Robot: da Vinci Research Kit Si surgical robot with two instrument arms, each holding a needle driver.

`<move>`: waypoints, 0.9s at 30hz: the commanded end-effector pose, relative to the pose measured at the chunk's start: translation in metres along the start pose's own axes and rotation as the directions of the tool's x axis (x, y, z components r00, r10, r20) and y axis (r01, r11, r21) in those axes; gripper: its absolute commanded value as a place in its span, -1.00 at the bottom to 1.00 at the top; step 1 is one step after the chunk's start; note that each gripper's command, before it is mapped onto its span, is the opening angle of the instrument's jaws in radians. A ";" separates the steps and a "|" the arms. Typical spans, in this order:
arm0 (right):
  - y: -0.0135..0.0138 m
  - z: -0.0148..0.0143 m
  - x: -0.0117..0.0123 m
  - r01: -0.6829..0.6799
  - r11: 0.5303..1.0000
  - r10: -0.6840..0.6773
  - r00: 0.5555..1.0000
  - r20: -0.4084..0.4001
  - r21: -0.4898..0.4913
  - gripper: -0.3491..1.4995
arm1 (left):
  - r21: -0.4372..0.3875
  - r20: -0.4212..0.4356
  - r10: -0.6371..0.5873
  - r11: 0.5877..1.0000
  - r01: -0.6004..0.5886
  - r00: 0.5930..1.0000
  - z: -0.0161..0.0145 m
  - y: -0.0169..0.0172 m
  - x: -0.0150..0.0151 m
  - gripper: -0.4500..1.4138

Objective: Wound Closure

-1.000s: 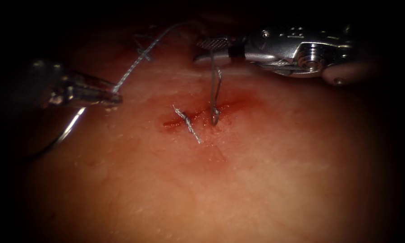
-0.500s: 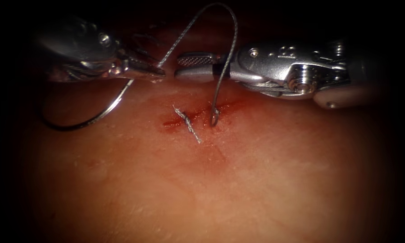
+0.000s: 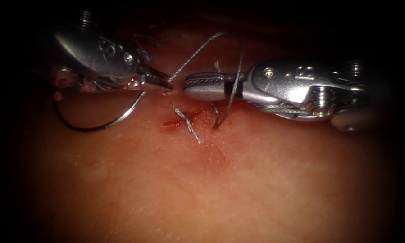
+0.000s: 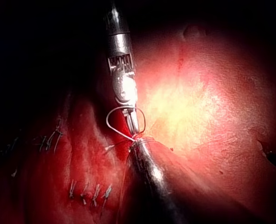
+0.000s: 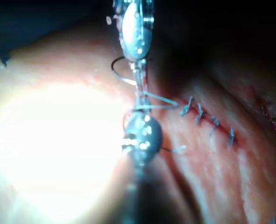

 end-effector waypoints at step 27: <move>0.0024 -0.0009 -0.0034 -0.137 0.930 0.155 0.988 0.023 -0.341 0.13 | -0.063 0.018 0.006 0.998 -0.005 1.000 0.0044 0.0059 0.0022 -1.00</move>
